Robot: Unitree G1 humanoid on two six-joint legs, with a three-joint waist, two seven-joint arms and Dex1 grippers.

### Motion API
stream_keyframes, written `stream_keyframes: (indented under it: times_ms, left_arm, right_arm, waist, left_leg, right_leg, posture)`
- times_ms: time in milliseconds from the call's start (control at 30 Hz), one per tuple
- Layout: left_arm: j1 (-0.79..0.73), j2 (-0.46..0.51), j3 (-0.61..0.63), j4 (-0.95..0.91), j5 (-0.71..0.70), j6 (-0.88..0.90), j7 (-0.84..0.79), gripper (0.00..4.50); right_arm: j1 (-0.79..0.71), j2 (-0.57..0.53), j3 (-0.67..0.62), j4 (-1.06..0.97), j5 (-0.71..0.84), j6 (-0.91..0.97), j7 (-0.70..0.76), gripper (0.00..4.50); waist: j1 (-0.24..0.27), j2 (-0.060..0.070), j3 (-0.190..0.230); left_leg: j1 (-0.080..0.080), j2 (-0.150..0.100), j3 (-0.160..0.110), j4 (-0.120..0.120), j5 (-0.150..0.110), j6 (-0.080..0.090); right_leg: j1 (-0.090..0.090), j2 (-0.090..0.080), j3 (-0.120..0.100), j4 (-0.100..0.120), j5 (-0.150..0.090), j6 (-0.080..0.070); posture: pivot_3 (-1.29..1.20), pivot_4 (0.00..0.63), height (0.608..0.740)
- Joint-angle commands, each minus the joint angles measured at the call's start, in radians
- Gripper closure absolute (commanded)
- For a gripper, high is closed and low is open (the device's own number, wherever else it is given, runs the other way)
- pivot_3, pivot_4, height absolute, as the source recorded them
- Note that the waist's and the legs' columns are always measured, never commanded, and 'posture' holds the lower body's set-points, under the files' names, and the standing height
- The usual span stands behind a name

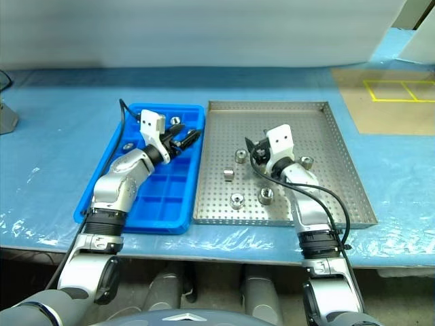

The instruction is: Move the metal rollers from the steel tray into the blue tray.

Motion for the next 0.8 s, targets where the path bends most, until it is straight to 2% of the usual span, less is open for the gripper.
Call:
stream_keyframes:
  times_ms: [33,400,800]
  left_arm:
    - [-0.002,0.002,0.001,-0.05,-0.016,-0.004,-0.008,0.82]
    - [-0.012,0.003,0.006,-0.047,-0.018,-0.001,-0.01,0.82]
    - [-0.154,0.071,-0.006,0.074,0.008,-0.07,-0.115,0.82]
  right_arm:
    - [0.002,-0.003,0.002,-0.056,0.005,-0.012,0.001,1.41]
    - [0.002,-0.003,0.0,-0.06,0.005,-0.011,-0.004,1.41]
    - [0.011,-0.048,-0.033,-0.116,0.025,0.017,0.014,1.41]
  waist:
    - [0.0,0.0,0.0]
    - [0.0,0.0,0.0]
    - [-0.002,0.0,0.0]
  left_leg:
    - [0.0,0.0,0.0,0.0,0.0,0.0]
    - [0.0,0.0,0.0,0.0,0.0,0.0]
    - [0.0,0.0,0.0,-0.001,0.0,0.0]
  right_leg:
    - [0.0,0.0,0.0,0.0,0.0,0.0]
    - [0.0,0.0,0.0,0.0,0.0,0.0]
    - [-0.001,0.0,0.0,0.0,0.0,0.0]
  posture:
    - [-0.16,0.15,0.74]
    - [-0.17,0.15,0.74]
    - [-0.21,0.15,0.74]
